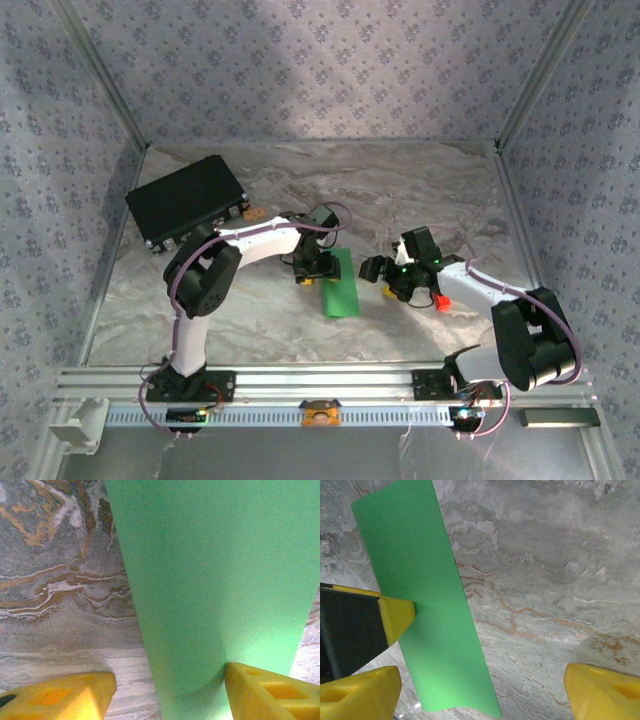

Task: Fold a paper plane with a square sheet of paper (pick it up from the middle)
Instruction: First fold the square sheet of paper in half at the center of the table, then hold the square sheet of paper at the center of the table.

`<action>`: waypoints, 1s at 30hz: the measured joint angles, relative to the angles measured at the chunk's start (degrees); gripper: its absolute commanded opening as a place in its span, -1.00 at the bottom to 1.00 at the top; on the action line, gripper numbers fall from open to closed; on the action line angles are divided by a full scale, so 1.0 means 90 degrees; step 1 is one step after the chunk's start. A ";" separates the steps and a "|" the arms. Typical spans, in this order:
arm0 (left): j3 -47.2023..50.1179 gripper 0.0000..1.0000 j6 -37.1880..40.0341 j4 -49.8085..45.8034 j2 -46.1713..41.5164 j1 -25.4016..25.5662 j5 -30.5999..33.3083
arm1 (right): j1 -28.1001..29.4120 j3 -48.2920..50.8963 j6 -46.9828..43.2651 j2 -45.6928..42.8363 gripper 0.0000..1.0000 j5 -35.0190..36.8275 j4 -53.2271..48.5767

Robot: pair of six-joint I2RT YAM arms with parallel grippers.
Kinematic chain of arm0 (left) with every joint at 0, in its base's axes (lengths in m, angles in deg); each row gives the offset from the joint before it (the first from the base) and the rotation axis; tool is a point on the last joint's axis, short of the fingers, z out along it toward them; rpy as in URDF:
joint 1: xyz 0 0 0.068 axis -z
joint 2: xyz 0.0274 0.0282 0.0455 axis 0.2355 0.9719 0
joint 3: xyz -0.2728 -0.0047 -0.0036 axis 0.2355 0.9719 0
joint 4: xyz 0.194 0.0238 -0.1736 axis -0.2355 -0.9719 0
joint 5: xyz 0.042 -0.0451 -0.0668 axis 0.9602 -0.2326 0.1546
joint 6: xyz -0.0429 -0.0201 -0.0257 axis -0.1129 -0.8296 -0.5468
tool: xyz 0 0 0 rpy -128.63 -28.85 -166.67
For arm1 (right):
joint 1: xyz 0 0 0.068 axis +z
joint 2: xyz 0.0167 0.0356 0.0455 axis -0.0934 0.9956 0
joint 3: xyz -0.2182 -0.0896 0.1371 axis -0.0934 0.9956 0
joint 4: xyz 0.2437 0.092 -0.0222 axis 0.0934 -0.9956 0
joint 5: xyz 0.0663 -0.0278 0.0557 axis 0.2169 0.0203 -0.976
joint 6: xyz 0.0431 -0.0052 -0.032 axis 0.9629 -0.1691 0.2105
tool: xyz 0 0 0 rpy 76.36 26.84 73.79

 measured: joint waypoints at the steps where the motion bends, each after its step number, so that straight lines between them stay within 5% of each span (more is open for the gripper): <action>1: 0.0000 0.27 0.0000 0.0000 0.0000 0.0000 0.0000 | 0.0000 0.0000 0.0000 0.0000 0.73 0.0000 0.0000; 25: -0.0126 0.22 0.0223 -0.0177 0.0102 0.0000 -0.0002 | 0.0017 -0.0029 0.0000 0.0000 0.72 0.0000 -0.0002; 30: -0.0126 0.22 0.0226 -0.0177 0.0102 -0.0005 -0.0007 | 0.0044 -0.0029 -0.0022 0.0000 0.40 -0.0044 0.0015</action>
